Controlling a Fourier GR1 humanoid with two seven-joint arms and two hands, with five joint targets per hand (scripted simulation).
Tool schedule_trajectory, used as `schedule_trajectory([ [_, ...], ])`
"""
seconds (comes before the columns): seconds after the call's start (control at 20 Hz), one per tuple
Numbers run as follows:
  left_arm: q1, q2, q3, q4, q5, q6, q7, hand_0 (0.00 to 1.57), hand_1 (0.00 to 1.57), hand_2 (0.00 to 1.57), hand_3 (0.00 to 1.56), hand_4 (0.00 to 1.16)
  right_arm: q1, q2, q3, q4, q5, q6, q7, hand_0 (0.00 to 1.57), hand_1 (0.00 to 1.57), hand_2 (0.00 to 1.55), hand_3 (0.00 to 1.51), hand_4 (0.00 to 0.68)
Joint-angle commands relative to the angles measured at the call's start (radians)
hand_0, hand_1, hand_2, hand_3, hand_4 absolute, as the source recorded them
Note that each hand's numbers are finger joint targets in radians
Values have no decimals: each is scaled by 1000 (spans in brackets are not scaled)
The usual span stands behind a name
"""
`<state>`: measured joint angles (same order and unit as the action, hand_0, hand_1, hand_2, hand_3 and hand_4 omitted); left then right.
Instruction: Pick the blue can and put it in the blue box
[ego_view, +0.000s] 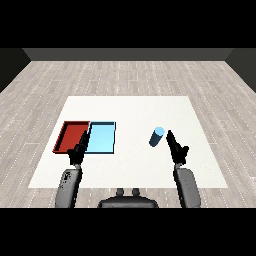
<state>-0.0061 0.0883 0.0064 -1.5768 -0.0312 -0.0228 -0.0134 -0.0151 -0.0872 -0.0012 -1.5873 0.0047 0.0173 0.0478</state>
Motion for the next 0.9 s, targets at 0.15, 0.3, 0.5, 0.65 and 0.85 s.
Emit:
schedule_trajectory([
  [0.15, -2, -4, 26, -2, -17, 22, -4, 0, 0, 0, 0, 0, -146, -32, -79, 168, 1, 12, -38, 0, 0, 0, 0, 0],
  [0.3, -28, -36, 36, -101, 93, -39, -162, 0, 0, 0, 0, 0, -176, 25, -67, 94, -111, 88, -167, 0, 0, 0, 0, 0],
  [0.5, 9, -55, 35, -19, 96, -69, -302, 0, 0, 0, 0, 0, -227, -12, -127, 216, -158, 156, -267, 0, 0, 0, 0, 0],
  [0.65, 18, -55, 41, -18, 111, -83, -325, 0, 0, 0, 0, 0, -202, -47, -150, 242, -181, 210, -302, 0, 0, 0, 0, 0],
  [0.85, -45, -33, 50, -97, 136, -69, -168, 0, 0, 0, 0, 0, -229, -12, -124, 211, -165, 151, -255, 0, 0, 0, 0, 0],
])
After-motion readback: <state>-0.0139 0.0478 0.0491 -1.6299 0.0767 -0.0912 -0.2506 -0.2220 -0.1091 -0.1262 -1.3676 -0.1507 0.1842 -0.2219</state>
